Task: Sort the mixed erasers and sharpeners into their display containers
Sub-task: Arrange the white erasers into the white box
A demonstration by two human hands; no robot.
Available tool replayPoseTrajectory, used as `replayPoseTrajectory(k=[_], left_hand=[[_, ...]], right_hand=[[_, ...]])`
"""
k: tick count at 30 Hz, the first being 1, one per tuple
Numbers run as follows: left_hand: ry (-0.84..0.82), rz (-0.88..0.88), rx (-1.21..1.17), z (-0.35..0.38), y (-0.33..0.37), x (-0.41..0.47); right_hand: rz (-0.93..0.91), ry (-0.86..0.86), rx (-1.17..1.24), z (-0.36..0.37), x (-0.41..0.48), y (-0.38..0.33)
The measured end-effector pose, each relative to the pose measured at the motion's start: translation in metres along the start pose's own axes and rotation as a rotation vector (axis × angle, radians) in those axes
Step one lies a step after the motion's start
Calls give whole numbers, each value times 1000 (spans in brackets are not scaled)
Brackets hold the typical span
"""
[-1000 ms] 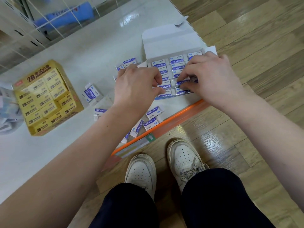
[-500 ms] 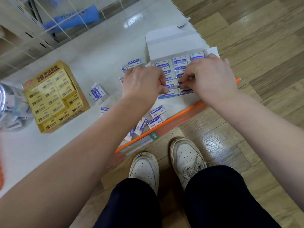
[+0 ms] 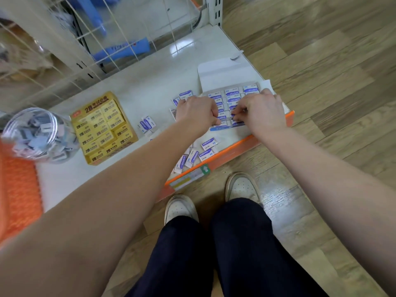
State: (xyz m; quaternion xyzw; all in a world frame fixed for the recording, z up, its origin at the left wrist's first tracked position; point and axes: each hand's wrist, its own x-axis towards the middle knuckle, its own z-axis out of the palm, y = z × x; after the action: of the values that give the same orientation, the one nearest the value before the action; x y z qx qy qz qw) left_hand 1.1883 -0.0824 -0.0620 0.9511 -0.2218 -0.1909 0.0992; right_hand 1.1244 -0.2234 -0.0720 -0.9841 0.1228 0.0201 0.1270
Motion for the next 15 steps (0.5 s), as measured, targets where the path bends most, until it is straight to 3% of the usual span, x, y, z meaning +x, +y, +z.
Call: replayPoseTrajectory(k=[3,6,8,10,15], left_hand=[[9,16,-291,-4,-13,-17],[77,2,-499,-9,-34,-50],[87,-25,-478,-9,-54,-71],[67,-33,-400,-3,-72,-87],[-12,-5,-256,19,-94,-105]], right_hand=[[5,-49,-98,-1,-1,-13],[-73,-18,38,3,-19,-24],[-134,41,255,10,-41,-34],[-146,-23,428,18,-61,-43],[-127,-125,416,32,-78,-55]])
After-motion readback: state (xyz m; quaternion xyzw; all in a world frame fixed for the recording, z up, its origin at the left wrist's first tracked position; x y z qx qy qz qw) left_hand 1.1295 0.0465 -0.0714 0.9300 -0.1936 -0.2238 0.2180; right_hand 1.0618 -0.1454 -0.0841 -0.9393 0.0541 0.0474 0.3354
